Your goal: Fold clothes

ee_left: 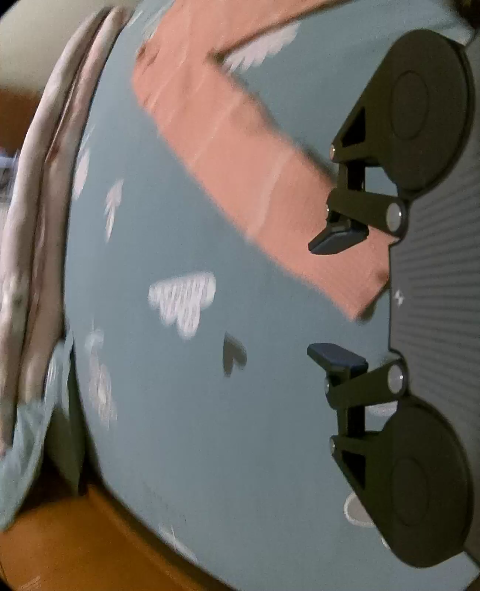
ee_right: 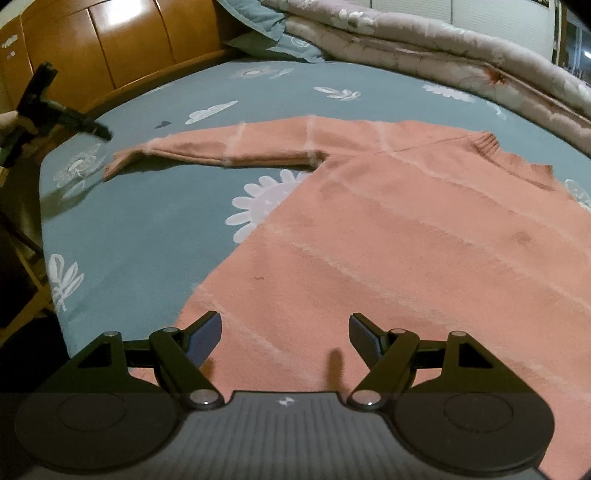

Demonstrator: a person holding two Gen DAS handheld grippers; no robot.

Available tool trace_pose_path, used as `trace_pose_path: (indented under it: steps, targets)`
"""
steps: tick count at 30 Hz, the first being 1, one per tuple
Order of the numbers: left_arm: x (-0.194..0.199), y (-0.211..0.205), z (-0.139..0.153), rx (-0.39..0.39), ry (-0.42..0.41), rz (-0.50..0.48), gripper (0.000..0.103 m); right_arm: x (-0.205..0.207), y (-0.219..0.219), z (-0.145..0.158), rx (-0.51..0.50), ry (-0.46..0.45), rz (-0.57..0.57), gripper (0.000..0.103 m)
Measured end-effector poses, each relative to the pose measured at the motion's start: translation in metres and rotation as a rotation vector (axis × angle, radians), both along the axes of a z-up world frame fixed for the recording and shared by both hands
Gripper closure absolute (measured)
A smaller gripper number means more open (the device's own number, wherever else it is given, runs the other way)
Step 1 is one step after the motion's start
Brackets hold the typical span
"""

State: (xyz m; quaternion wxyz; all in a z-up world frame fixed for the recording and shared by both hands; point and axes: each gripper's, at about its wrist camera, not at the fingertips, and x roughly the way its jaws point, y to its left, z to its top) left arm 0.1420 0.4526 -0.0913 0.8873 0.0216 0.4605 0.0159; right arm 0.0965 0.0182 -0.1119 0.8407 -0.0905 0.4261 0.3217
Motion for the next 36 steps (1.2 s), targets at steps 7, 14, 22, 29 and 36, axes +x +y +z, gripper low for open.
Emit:
trace_pose_path:
  steps: [7, 14, 22, 29, 36]
  targets:
    - [0.015, -0.012, -0.04, 0.019, 0.084, -0.05, 0.049, -0.005, 0.009, 0.007, -0.014, -0.015, 0.036, 0.023]
    - [0.008, -0.018, -0.037, 0.022, 0.03, -0.067, 0.098, -0.004, 0.012, 0.001, -0.027, 0.002, 0.021, 0.023]
    - [0.01, 0.0, -0.021, 0.007, -0.009, 0.049, 0.098, -0.006, 0.013, 0.001, -0.033, 0.002, 0.023, 0.023]
    - [0.024, 0.007, -0.03, 0.015, 0.068, 0.133, 0.086, -0.006, 0.015, 0.0, -0.037, -0.004, 0.022, 0.023]
    - [0.024, 0.003, -0.015, 0.157, 0.051, 0.204, 0.059, -0.006, 0.01, -0.001, -0.025, 0.004, 0.011, 0.023]
